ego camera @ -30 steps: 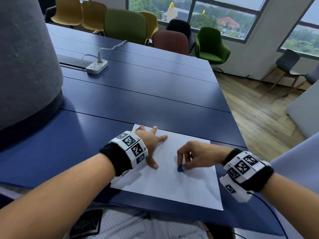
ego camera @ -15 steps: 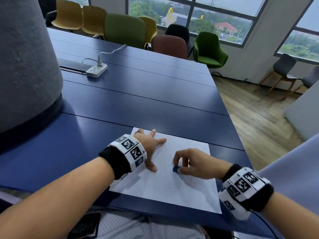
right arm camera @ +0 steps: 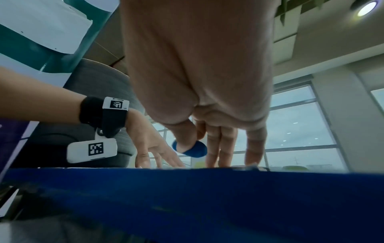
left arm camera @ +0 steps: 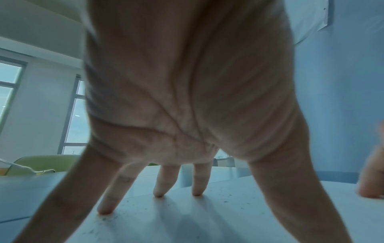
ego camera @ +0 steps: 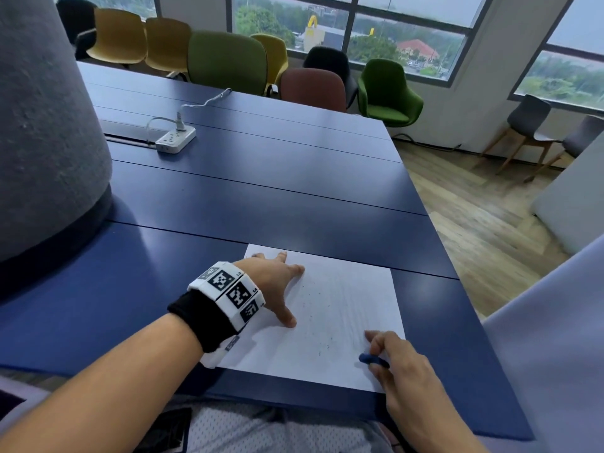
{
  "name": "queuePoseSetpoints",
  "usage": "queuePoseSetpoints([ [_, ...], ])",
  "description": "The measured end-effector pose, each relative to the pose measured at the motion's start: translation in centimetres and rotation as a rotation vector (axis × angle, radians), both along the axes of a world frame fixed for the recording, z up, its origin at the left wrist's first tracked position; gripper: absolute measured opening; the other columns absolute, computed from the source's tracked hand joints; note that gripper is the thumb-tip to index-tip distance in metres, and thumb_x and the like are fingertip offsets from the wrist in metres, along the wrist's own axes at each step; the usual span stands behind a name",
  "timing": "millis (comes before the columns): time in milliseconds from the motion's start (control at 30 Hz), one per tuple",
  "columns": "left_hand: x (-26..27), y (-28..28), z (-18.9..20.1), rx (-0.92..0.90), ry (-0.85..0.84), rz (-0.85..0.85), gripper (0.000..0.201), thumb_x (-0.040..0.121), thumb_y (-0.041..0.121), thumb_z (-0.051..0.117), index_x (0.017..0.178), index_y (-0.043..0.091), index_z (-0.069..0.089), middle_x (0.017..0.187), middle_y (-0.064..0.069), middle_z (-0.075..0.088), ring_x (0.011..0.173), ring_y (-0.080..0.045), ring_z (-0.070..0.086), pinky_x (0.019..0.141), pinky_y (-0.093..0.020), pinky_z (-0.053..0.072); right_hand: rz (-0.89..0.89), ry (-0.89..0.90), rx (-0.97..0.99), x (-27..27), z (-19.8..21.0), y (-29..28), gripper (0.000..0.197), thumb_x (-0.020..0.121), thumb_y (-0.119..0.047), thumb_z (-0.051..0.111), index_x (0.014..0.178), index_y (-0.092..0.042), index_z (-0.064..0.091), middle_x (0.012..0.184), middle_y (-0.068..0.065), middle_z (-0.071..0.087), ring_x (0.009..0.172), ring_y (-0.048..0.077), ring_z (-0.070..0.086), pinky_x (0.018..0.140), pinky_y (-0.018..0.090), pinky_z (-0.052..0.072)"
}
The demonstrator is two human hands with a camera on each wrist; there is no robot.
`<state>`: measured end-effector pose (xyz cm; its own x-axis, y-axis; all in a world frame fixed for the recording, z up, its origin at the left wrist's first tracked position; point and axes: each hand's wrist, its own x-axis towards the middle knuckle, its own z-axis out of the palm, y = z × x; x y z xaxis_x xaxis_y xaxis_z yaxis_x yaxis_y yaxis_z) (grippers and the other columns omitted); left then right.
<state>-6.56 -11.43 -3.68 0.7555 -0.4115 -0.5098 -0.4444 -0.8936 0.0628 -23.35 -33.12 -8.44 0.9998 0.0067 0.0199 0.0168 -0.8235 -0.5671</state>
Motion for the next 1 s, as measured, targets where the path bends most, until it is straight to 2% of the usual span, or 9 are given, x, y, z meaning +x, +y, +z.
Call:
queuePoseSetpoints([
  [167,-2.7,-0.2,-0.3,-0.05,-0.067,-0.006,0.076,0.088,0.048,0.065,0.148,0.018,0.029,0.165,-0.006,-0.005,0.148,-0.039,0.008,0.108,-0.059,0.035,-0.033,-0.103,0.001,-0.5,-0.9,0.1,0.055,0.081,-0.002,0.066,0.089,-0.05,0.041,0.114,-0.043,0.048,0.104,0.002,0.058,0.091,0.037,0.049],
  [300,-7.5,-2.4,-1.7,-0.108,-0.122,-0.145,0.085,0.095,0.062,0.041,0.157,0.022,-0.003,0.161,-0.005,-0.025,0.148,-0.034,-0.018,0.117,-0.063,0.007,-0.038,-0.165,0.008,-0.9,-1.2,0.3,0.046,0.071,-0.001,0.072,0.087,-0.037,0.048,0.12,-0.041,0.046,0.11,-0.018,0.044,0.09,0.037,0.048],
  [433,-11.2,-4.2,-4.3,-0.219,-0.04,-0.388,0.092,0.08,0.078,0.008,0.154,0.031,-0.019,0.156,0.005,-0.036,0.14,-0.026,-0.039,0.113,-0.06,-0.017,-0.047,-0.16,0.016,-1.1,-1.4,0.0,0.042,0.072,-0.007,0.069,0.089,-0.04,0.049,0.122,-0.041,0.05,0.108,-0.01,0.051,0.088,0.034,0.048],
  [533,-11.4,-3.6,-5.6,-0.275,-0.05,-0.409,0.083,0.087,0.078,0.01,0.151,0.038,-0.022,0.153,0.014,-0.038,0.137,-0.02,-0.043,0.109,-0.054,-0.029,-0.057,-0.122,0.028,-1.4,-1.4,-0.1,0.052,0.076,-0.005,0.07,0.087,-0.049,0.046,0.126,-0.043,0.048,0.111,0.001,0.054,0.092,0.032,0.047],
  [633,-10.7,-1.3,-5.6,-0.239,-0.06,-0.284,0.089,0.07,0.083,-0.011,0.148,0.042,-0.025,0.149,0.019,-0.041,0.138,-0.016,-0.043,0.109,-0.049,-0.029,-0.065,-0.099,0.048,-1.4,-1.5,-0.2,0.046,0.078,-0.005,0.069,0.087,-0.044,0.048,0.128,-0.047,0.043,0.115,-0.001,0.052,0.091,0.026,0.043],
  [733,-9.6,1.6,-5.5,-0.163,-0.07,-0.032,0.113,0.042,0.086,-0.039,0.141,0.032,-0.036,0.143,0.014,-0.049,0.135,-0.021,-0.045,0.108,-0.05,-0.029,-0.064,-0.1,0.065,-1.4,-1.8,-0.2,0.046,0.079,-0.005,0.07,0.089,-0.044,0.047,0.13,-0.048,0.04,0.117,-0.002,0.05,0.09,0.02,0.039],
  [800,-9.1,2.4,-5.8,-0.134,-0.113,0.099,0.117,0.047,0.086,-0.039,0.143,0.018,-0.033,0.147,0.001,-0.046,0.137,-0.024,-0.042,0.108,-0.052,-0.026,-0.064,-0.093,0.073,-1.4,-2.0,-0.1,0.047,0.079,-0.004,0.07,0.088,-0.044,0.047,0.129,-0.049,0.04,0.118,-0.003,0.049,0.09,0.019,0.038],
  [900,-10.0,0.8,-4.7,-0.187,-0.157,-0.01,0.094,0.083,0.08,-0.009,0.156,0.023,0.01,0.164,-0.009,-0.005,0.149,-0.027,-0.017,0.113,-0.05,-0.003,-0.066,-0.106,0.085,-1.5,-2.0,-0.1,0.049,0.077,-0.002,0.07,0.087,-0.044,0.048,0.129,-0.048,0.042,0.119,-0.001,0.051,0.091,0.021,0.04],
  [1000,-11.6,-2.1,-5.3,-0.3,-0.05,-0.305,0.077,0.085,0.079,0.004,0.149,0.044,-0.021,0.152,0.014,-0.04,0.135,-0.015,-0.046,0.11,-0.046,-0.03,-0.067,-0.114,0.087,-1.4,-1.9,-0.2,0.046,0.078,-0.004,0.071,0.089,-0.043,0.049,0.129,-0.048,0.042,0.119,-0.001,0.05,0.093,0.024,0.042],
])
